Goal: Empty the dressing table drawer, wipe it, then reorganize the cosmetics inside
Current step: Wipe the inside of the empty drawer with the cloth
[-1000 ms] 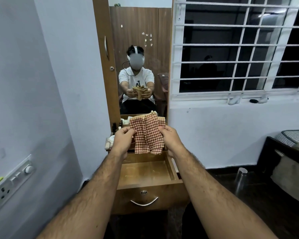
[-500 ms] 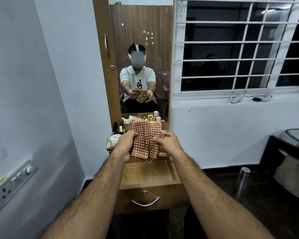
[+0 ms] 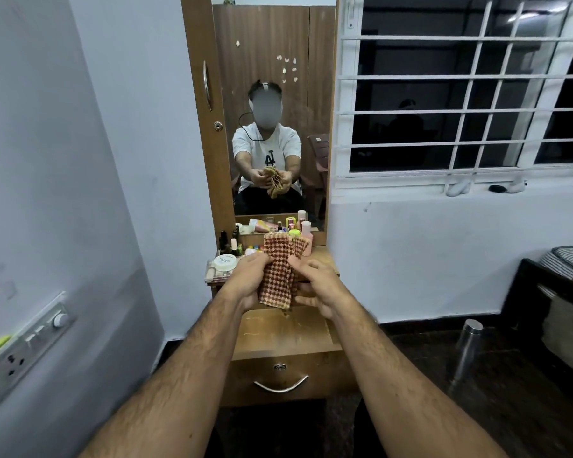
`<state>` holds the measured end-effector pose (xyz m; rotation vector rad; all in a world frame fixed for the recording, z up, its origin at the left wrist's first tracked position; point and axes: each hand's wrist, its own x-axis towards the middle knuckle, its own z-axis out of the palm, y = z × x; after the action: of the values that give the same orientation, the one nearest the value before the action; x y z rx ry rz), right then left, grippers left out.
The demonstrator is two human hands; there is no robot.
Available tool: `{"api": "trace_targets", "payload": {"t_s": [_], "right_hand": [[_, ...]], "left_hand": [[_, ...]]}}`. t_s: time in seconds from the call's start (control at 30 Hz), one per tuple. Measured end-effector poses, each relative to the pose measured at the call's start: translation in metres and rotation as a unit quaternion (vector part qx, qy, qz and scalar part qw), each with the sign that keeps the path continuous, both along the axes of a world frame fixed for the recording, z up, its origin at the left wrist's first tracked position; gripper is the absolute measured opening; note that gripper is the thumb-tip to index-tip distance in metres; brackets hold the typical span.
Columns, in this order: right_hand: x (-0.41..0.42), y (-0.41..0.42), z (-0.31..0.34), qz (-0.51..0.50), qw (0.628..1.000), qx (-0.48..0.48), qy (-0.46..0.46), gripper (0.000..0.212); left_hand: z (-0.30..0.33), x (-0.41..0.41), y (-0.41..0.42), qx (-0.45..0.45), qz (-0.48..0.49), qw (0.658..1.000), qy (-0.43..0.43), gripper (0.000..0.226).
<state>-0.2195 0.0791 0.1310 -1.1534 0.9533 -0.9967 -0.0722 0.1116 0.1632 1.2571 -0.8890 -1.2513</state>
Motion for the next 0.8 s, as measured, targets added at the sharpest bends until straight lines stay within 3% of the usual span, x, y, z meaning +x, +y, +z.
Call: {"api": "trace_targets", "payload": {"t_s": [0.1,0.2,0.27,0.33,0.43,0.47,0.5,0.63,0.8], "right_hand": [[-0.002,-0.001,-0.002,0.017,1.0,-0.003,-0.005,0.048],[0.003,-0.004,-0.004,-0.009,1.0,-0.02,-0.001,0.035],[0.003,-0.005,-0.005,-0.018,0.999,-0.031,-0.004,0.025],[0.002,-0.007,-0.004,-0.016,0.999,-0.032,-0.022,0.022],[-0.002,-0.01,-0.003,0.019,0.999,-0.045,0.001,0.025],[-0.004,-0.009,-0.001,0.041,0.998,-0.049,0.017,0.026],[-0.005,-0.008,0.001,0.066,0.996,-0.051,0.029,0.027],[-0.007,-0.01,0.0,0.101,0.993,-0.049,0.035,0.034],[-0.006,-0.017,-0.016,0.095,0.994,-0.02,0.04,0.035]], "left_hand": [[-0.001,0.002,-0.001,-0.017,-0.015,1.0,-0.022,0.018],[-0.004,0.002,-0.005,-0.077,0.016,0.981,-0.176,0.014],[-0.005,0.004,-0.007,-0.098,0.025,0.974,-0.203,0.008],[-0.004,0.01,-0.009,-0.086,0.009,0.984,-0.158,0.028],[-0.006,0.018,-0.014,-0.035,-0.03,0.995,-0.093,0.089],[-0.006,0.019,-0.014,-0.031,-0.041,0.995,-0.089,0.098],[-0.005,0.019,-0.014,-0.033,-0.049,0.995,-0.085,0.095],[-0.01,0.021,-0.023,-0.026,-0.025,0.998,-0.055,0.05],[-0.026,0.016,-0.031,-0.03,0.009,0.999,0.006,0.027]]}}
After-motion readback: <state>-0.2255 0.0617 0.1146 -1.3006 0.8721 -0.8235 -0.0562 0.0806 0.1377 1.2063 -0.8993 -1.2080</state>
